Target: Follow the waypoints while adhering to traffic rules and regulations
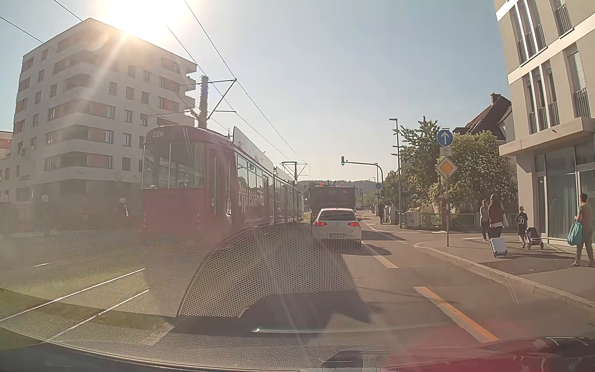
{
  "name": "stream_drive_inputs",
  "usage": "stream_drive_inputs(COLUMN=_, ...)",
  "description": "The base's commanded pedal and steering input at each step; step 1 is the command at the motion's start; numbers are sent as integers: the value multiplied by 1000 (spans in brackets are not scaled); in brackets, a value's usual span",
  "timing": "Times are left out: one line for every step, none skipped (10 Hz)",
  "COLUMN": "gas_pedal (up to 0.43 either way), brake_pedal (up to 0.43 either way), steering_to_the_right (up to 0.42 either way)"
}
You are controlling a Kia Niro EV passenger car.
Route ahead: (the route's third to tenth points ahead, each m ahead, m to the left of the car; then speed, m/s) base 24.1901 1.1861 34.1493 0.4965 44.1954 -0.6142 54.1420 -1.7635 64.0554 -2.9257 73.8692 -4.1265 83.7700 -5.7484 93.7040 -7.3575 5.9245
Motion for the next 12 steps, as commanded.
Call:
stream_drive_inputs(gas_pedal=87, brake_pedal=0, steering_to_the_right=9)
stream_drive_inputs(gas_pedal=87, brake_pedal=0, steering_to_the_right=9)
stream_drive_inputs(gas_pedal=87, brake_pedal=0, steering_to_the_right=9)
stream_drive_inputs(gas_pedal=87, brake_pedal=0, steering_to_the_right=9)
stream_drive_inputs(gas_pedal=87, brake_pedal=0, steering_to_the_right=9)
stream_drive_inputs(gas_pedal=87, brake_pedal=0, steering_to_the_right=9)
stream_drive_inputs(gas_pedal=87, brake_pedal=0, steering_to_the_right=9)
stream_drive_inputs(gas_pedal=87, brake_pedal=0, steering_to_the_right=9)
stream_drive_inputs(gas_pedal=87, brake_pedal=0, steering_to_the_right=9)
stream_drive_inputs(gas_pedal=87, brake_pedal=0, steering_to_the_right=9)
stream_drive_inputs(gas_pedal=87, brake_pedal=0, steering_to_the_right=9)
stream_drive_inputs(gas_pedal=87, brake_pedal=0, steering_to_the_right=9)
